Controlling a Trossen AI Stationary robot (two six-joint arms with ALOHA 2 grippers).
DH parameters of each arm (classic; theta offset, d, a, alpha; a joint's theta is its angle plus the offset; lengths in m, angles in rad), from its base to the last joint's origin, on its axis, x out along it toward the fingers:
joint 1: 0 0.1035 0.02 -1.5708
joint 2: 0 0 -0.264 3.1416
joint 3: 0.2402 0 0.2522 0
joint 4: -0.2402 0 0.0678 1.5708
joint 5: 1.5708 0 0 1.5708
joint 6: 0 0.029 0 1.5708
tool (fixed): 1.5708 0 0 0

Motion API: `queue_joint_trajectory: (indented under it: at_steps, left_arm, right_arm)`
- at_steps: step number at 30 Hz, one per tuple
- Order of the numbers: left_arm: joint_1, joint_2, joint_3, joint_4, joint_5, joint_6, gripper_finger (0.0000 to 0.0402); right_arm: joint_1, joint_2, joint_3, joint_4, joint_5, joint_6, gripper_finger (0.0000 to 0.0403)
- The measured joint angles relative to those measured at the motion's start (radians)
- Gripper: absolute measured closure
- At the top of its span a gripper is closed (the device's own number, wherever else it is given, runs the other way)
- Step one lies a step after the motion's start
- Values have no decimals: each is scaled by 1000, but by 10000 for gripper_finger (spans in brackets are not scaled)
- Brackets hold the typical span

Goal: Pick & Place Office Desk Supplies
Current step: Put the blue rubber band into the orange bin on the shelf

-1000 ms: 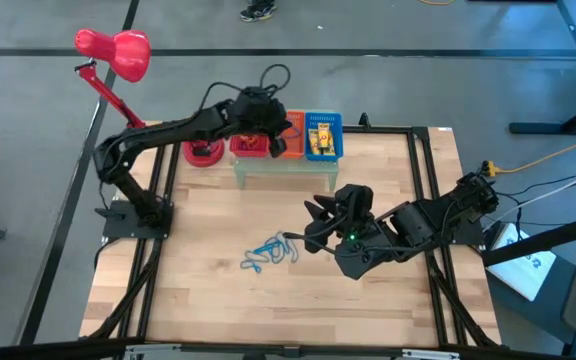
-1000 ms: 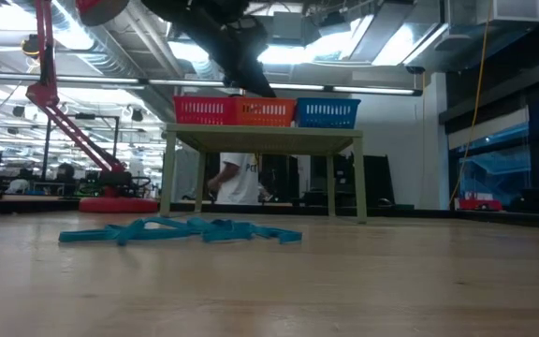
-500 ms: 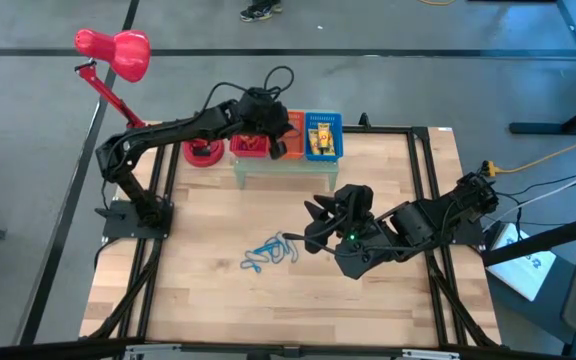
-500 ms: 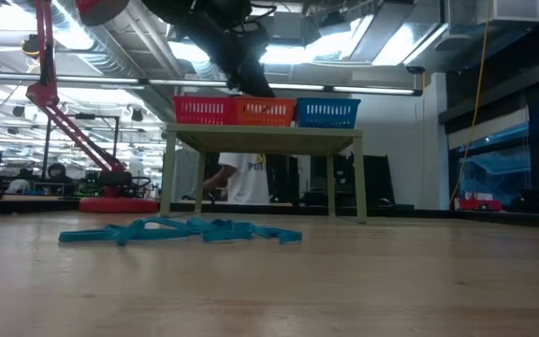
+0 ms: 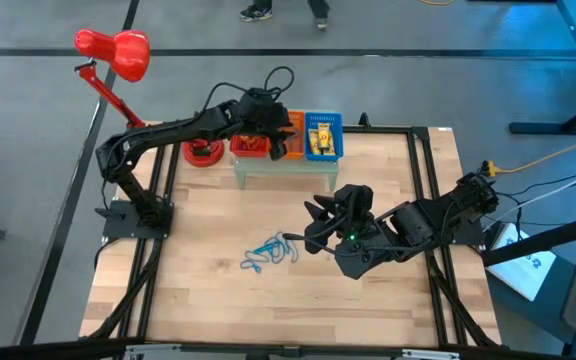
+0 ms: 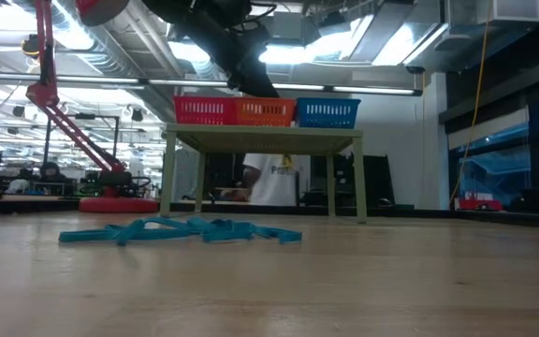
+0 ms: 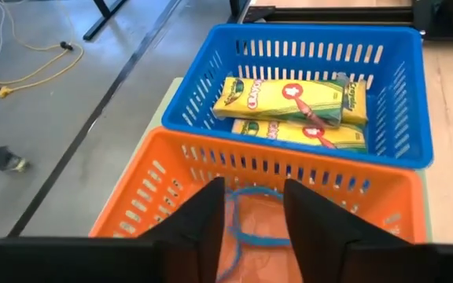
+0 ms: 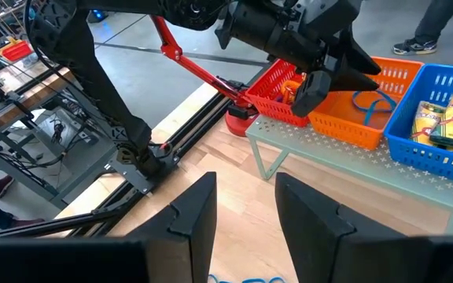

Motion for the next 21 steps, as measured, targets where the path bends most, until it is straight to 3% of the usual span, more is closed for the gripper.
queue_joint_trajectory:
  at_steps: [6,12,16,21]
  left_arm:
    - [-3,-44,-1,-19,-19,6,236]
    - [-40,-173,-1,-127,61,-10,229]
    - [-116,-292,0,-237,157,-32,229]
    - [-272,-370,0,-499,234,-90,229]
  right_arm:
    - [0,0,1,-1,-7,-1,270]
    - [0,0,1,-3,-7,-4,270]
    - [0,0,1,-4,-7,-4,270]
    - [0,-3,1,-8,-7,-9,270]
